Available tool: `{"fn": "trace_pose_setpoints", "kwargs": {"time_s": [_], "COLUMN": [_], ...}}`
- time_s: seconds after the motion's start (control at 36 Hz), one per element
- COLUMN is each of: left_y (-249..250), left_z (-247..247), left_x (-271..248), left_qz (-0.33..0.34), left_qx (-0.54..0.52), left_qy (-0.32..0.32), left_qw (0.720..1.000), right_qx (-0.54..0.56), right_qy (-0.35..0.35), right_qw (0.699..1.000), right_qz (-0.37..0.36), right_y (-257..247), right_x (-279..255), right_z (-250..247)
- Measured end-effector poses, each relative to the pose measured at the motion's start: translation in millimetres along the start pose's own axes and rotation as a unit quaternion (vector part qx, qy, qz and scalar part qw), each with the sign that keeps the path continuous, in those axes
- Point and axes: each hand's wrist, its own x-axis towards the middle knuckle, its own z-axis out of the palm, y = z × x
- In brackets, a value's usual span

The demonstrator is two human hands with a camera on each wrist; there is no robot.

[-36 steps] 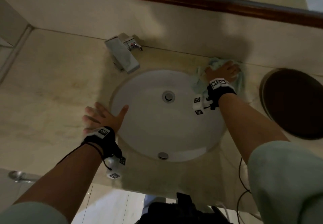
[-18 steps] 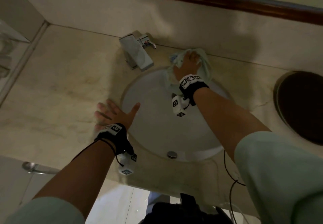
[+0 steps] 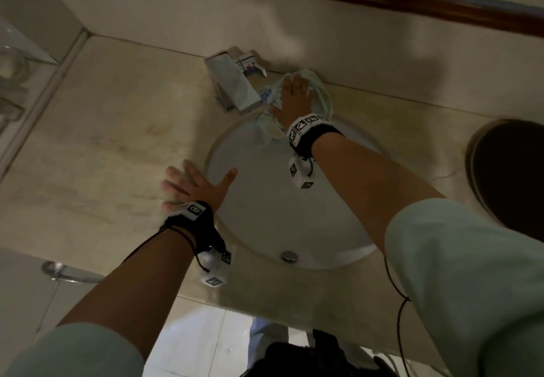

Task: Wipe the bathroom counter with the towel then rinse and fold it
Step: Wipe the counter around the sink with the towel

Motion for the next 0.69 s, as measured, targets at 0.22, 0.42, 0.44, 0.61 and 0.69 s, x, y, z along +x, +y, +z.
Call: {"fn": "trace_pose_setpoints", "kwargs": {"time_s": [0.22, 0.42, 0.44, 0.61, 0.69], "left_y": [-1, -1, -2, -1, -2], "left_z": [2, 5, 5, 8, 9], "left_x": [3, 5, 5, 7, 9], "left_qz": [0.001, 0.003, 0.003, -0.001, 0.000], "left_qx": [0.000, 0.004, 0.004, 0.008, 0.012], "left_qy": [0.008, 0.011, 0.012, 0.027, 0.033], "left_qw": [1.000, 1.000, 1.000, 1.000, 0.999], "right_qx": [-0.027, -0.040, -0.037, -0.051, -0.046], "right_qy": [-0.012, -0.015, -0.014, -0.002, 0.001], "right_qw": [1.000, 0.999, 0.999, 0.998, 0.997], "right_qz": [-0.011, -0.007, -0.005, 0.042, 0.055], "right_y": [15, 37, 43, 80, 112], "right_x": [0, 6, 5, -3, -8], "right_z": [-5, -4, -5, -22, -26]}}
